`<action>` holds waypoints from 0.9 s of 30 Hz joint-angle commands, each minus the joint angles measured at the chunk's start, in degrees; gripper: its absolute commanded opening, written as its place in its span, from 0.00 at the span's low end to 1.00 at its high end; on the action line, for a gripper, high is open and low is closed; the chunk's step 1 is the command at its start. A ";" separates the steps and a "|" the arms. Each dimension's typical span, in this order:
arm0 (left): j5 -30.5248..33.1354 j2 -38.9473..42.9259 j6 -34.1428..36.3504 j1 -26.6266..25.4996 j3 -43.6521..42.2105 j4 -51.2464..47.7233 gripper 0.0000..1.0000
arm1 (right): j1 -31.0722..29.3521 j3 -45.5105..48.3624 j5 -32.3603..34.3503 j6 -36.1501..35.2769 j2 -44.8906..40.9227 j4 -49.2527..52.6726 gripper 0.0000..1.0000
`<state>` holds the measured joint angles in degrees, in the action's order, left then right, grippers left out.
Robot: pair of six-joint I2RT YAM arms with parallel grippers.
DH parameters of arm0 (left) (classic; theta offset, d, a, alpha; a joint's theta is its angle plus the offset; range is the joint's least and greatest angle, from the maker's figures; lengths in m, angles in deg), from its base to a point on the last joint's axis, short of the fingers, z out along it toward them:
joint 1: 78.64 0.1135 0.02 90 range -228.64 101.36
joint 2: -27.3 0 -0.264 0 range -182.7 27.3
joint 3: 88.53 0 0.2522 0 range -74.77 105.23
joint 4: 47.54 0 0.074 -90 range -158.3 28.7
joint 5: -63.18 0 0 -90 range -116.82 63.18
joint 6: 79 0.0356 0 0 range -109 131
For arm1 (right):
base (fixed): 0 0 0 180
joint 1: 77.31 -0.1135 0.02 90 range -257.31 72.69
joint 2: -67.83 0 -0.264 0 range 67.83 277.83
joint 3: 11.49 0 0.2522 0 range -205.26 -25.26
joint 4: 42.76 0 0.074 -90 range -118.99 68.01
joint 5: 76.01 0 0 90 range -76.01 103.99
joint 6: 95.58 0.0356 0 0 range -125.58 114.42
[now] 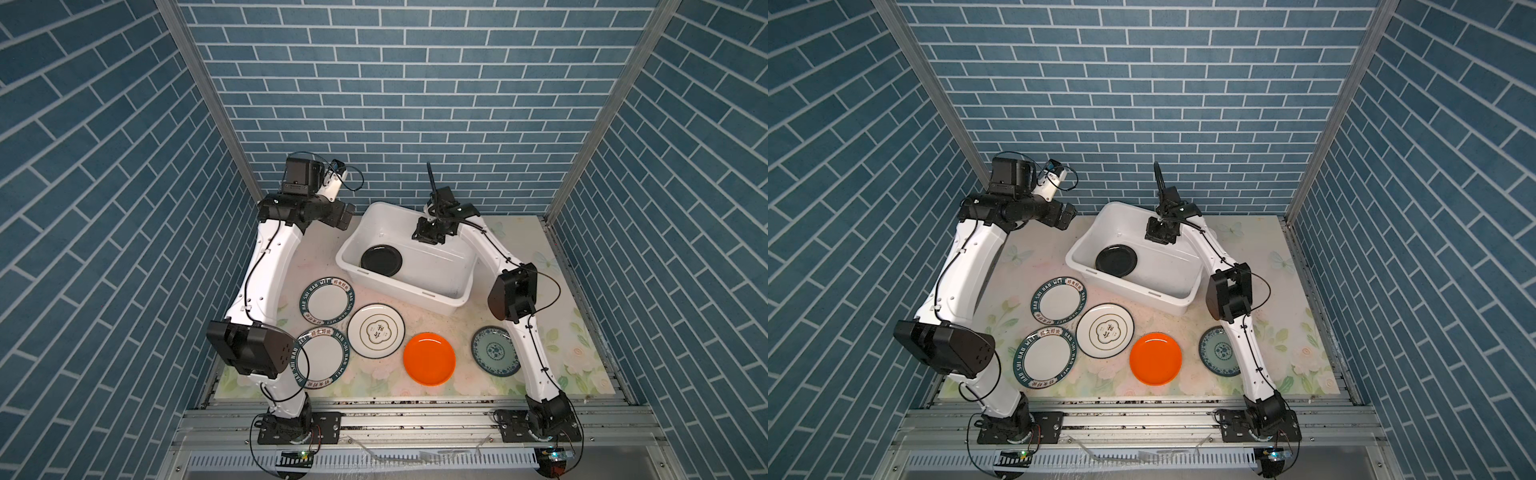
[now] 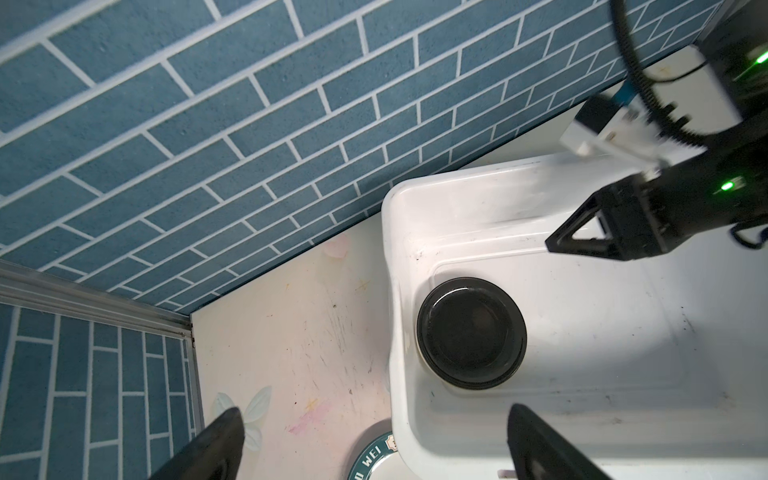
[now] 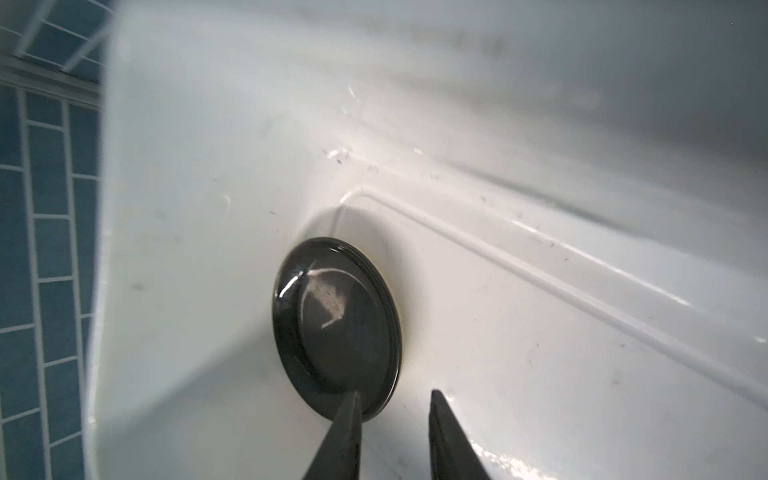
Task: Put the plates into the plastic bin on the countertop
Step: 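Open the right gripper and raise it out of the bin, then move the right gripper down onto the blue-and-white floral plate's rim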
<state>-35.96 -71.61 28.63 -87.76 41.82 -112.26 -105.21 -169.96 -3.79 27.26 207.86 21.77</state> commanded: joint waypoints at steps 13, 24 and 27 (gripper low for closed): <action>-8.35 -2.69 3.36 -2.46 6.76 -7.00 1.00 | 7.41 42.56 7.49 -4.01 -49.42 -0.63 0.37; -8.61 -3.39 3.99 -7.23 6.82 -8.18 1.00 | 16.77 82.76 11.70 13.05 -79.82 -0.46 0.40; -8.78 -3.56 3.86 -8.05 6.72 -8.47 0.99 | 18.01 88.56 12.42 18.01 -83.34 4.29 0.42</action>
<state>-44.01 -74.23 32.04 -95.00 47.83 -118.90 -88.03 -84.61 5.74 37.53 126.64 21.70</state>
